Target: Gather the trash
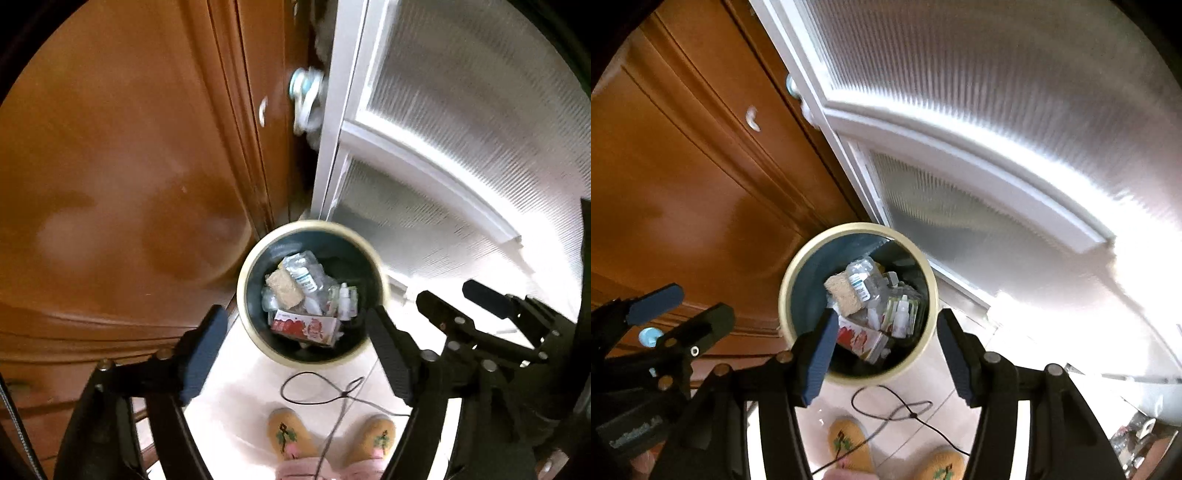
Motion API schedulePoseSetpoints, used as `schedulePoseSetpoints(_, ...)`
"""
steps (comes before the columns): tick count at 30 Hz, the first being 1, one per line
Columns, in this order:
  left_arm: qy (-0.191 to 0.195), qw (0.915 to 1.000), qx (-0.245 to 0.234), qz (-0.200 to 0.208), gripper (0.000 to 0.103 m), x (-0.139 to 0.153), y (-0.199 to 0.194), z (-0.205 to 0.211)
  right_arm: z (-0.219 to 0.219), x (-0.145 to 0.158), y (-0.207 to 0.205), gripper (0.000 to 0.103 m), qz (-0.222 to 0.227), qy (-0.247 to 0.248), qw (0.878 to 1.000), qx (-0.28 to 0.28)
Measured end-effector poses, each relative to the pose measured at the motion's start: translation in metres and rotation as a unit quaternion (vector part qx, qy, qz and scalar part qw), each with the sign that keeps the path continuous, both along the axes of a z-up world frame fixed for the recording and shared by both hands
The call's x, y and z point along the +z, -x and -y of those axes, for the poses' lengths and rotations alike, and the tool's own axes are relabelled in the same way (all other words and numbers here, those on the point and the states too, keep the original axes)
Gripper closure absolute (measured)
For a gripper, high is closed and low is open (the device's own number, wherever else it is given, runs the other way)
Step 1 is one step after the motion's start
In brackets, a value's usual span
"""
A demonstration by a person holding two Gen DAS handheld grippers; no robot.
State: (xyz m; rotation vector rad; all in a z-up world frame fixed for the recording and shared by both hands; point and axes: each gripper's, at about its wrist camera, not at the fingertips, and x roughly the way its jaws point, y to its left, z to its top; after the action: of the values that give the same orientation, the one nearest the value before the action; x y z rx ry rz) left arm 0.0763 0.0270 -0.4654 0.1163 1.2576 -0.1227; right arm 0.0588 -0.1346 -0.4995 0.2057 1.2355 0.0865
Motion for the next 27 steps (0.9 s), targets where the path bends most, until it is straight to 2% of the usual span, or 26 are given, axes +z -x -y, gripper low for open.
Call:
schedulePoseSetpoints(2,0.000,1.0000,0.002,0.008,0.026,0.025,0.005,0.003,0.004,0.019,0.005,0.041,0.001,0.002,1.000,-0.003)
schedulePoseSetpoints(10,0.010,0.9994,0.022,0.026,0.026,0.133,0.025,0.011,0.023,0.122,0.026,0.040,0.013,0.009,1.000,-0.006)
schedulePoseSetpoints(15,0.002,0.9991,0.019,0.037,0.026,0.196,0.041,0.017,0.035,0.190,0.039,0.040,0.022,0.013,1.000,-0.006)
schedulePoseSetpoints(22,0.007,0.9974,0.032,0.064,0.026,0.291,0.061,0.016,0.045,0.303,0.056,0.040,0.061,0.013,0.998,-0.002)
schedulePoseSetpoints(27,0.010,0.9943,0.028,0.102,0.026,0.357,0.073,0.021,0.051,0.378,0.066,0.040,0.099,0.019,0.995,-0.005)
